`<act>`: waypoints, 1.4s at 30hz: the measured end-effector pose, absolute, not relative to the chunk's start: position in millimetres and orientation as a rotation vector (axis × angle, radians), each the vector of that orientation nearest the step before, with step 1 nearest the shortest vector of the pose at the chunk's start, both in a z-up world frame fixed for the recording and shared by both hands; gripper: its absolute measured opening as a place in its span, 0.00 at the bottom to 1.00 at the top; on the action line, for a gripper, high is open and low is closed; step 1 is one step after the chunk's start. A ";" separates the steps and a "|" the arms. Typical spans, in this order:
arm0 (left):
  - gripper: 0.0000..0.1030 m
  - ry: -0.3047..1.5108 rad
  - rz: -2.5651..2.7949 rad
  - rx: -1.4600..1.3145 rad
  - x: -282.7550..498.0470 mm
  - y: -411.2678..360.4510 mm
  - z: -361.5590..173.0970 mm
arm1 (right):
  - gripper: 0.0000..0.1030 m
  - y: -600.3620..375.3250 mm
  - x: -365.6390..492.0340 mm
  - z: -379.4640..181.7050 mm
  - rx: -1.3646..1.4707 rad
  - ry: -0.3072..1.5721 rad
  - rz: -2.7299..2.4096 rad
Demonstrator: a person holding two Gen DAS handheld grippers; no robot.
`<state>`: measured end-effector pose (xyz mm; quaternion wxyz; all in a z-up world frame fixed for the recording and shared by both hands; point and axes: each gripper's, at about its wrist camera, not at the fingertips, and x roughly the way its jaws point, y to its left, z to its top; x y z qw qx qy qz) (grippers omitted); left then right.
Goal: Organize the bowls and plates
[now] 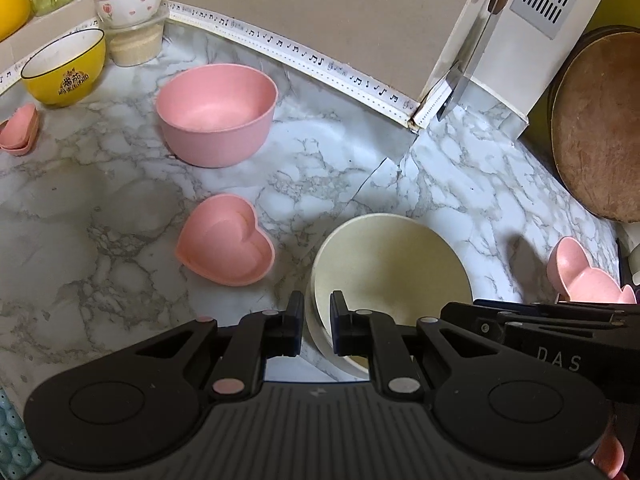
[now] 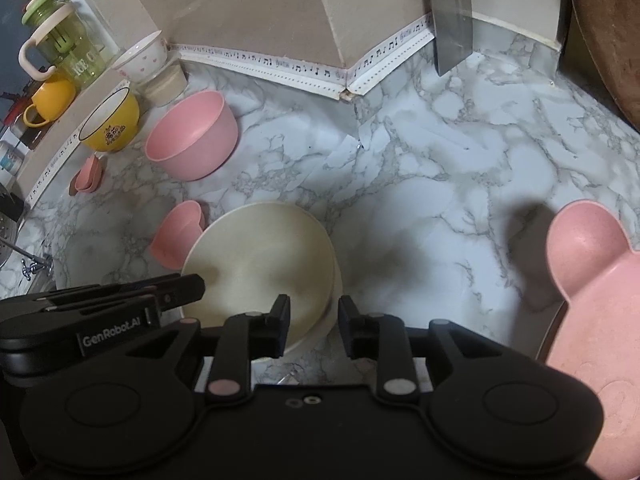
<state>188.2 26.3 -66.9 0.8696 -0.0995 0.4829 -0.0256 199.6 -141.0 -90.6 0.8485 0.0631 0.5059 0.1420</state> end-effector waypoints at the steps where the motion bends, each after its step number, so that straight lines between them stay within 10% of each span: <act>1: 0.12 1.005 -0.054 -0.205 187.7 27.0 -65.3 | 0.28 -141.0 199.1 -88.6 0.131 1.063 0.302; 29: 0.14 0.837 -0.058 -0.198 189.4 64.3 -20.7 | 0.56 -107.1 207.0 -42.7 0.074 0.927 0.391; 35: 0.65 0.789 -0.029 -0.191 189.1 78.1 -18.3 | 0.65 -97.4 213.5 -38.2 0.054 0.893 0.400; 42: 0.69 0.741 0.003 -0.195 212.0 111.5 -15.7 | 0.78 -81.0 244.5 -32.2 0.063 0.870 0.417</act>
